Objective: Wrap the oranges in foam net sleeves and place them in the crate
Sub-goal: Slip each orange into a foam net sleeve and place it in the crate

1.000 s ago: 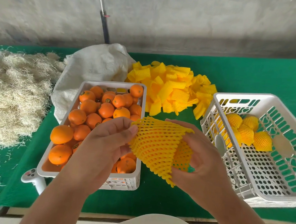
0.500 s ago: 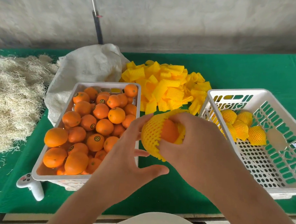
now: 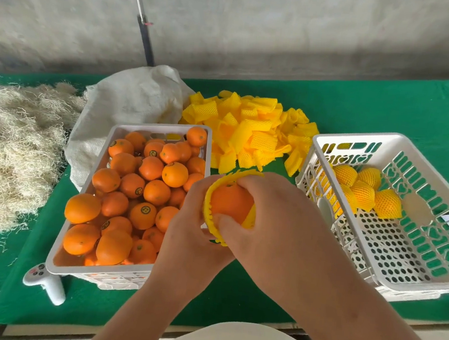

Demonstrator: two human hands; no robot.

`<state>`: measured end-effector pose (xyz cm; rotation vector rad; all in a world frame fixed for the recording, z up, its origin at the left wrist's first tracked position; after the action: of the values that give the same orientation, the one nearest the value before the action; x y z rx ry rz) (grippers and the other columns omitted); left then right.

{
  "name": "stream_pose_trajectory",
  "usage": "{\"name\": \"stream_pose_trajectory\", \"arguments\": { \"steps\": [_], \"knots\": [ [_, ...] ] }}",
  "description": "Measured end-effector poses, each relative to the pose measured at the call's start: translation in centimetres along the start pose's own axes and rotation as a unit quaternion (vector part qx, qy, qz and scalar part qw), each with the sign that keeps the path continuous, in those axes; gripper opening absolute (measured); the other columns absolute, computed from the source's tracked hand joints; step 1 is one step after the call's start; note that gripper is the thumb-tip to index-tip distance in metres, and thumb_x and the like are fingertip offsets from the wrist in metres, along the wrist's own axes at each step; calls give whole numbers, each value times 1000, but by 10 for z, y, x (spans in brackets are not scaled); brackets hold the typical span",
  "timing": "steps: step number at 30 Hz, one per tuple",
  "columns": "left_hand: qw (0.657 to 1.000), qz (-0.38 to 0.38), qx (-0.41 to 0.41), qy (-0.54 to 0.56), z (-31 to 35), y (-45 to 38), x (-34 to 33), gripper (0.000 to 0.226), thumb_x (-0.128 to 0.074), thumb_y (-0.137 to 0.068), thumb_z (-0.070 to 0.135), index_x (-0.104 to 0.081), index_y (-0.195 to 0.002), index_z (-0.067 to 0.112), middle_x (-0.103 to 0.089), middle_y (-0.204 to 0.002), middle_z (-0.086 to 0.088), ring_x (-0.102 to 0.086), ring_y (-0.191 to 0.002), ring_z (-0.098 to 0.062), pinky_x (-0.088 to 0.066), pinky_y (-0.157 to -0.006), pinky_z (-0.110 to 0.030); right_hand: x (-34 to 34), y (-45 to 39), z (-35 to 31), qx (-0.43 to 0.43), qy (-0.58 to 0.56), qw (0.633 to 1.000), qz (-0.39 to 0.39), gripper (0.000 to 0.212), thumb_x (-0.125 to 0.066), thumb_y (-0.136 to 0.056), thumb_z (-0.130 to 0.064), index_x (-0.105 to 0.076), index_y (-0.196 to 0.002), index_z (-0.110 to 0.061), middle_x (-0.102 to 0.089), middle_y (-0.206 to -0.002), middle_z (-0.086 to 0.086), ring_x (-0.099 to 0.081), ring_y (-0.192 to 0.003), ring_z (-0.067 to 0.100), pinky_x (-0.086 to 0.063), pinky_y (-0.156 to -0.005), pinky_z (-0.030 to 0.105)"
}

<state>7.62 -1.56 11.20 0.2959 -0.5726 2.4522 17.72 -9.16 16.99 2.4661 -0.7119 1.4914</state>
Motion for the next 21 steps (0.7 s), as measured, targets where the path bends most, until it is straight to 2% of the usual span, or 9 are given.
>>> {"name": "stream_pose_trajectory", "arguments": {
  "steps": [3,5,7,10,12,13,15,18,21],
  "knots": [
    [999,19,13,30,-1,0,5,74,-83,-71,70,-47,-134,60,-62,-128,35,-62,-117,9,-49,-78,0,5,5,-2,23,-34,999,25,52,-58,-91,-71,-57,-133,-42,-50,-141,-21,-53,-112,5,-45,-88,22],
    [999,24,21,44,-3,0,9,70,-84,-74,64,-49,-134,59,-65,-126,31,-65,-114,6,-51,-76,-3,11,9,-2,38,-74,995,50,53,-55,-88,-72,-61,-132,-44,-49,-147,-25,-54,-124,4,-55,-95,30],
    [995,22,45,81,-10,2,10,70,-87,-75,58,-53,-136,53,-69,-125,21,-71,-110,-4,-56,-77,-10,20,12,-2,55,-129,987,84,46,-60,-89,-68,-67,-128,-44,-55,-143,-26,-53,-130,1,-58,-97,36],
    [986,4,78,145,-16,3,11,73,-89,-74,62,-58,-136,40,-74,-124,5,-74,-112,-19,-62,-85,-25,29,12,4,84,-191,971,119,44,-66,-91,-64,-66,-130,-43,-60,-137,-29,-54,-132,-1,-53,-99,29],
    [972,-10,108,210,-17,5,10,62,-88,-73,65,-66,-127,44,-76,-121,2,-75,-111,-24,-65,-84,-35,21,9,12,84,-230,966,84,57,-65,-87,-73,-57,-139,-50,-57,-139,-33,-53,-135,-2,-51,-103,34],
    [955,-24,137,264,-18,7,8,58,-87,-72,69,-70,-122,45,-77,-119,0,-75,-110,-27,-66,-81,-39,12,7,15,81,-247,964,49,66,-65,-83,-79,-50,-143,-55,-56,-141,-34,-52,-136,-2,-50,-105,38],
    [903,-74,197,375,-21,13,-3,62,-81,-77,72,-71,-127,36,-73,-127,-12,-72,-115,-39,-65,-82,-51,-7,6,21,80,-268,960,-18,83,-67,-76,-85,-40,-149,-58,-55,-143,-33,-51,-136,-3,-48,-108,42],
    [852,-128,242,445,-17,20,-15,60,-67,-90,70,-68,-136,31,-68,-136,-20,-68,-121,-42,-62,-90,-50,-29,9,24,78,-282,953,-76,97,-81,-70,-77,-33,-152,-59,-55,-143,-27,-55,-131,-2,-52,-101,33],
    [846,-143,258,444,-16,22,-23,57,-63,-89,75,-67,-134,40,-66,-140,-15,-68,-121,-44,-63,-90,-55,-41,11,25,70,-332,937,-87,88,-86,-74,-63,-38,-148,-60,-59,-133,-26,-61,-120,-5,-55,-82,9]
  ]
}}
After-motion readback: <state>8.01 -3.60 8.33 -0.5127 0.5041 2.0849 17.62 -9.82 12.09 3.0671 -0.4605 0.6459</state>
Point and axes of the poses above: each hand's wrist, its own y-axis away from the middle knuckle, its own x-axis out of the back of the hand, z = x × y, the point moved 9 cm from there along -y, towards the middle knuckle
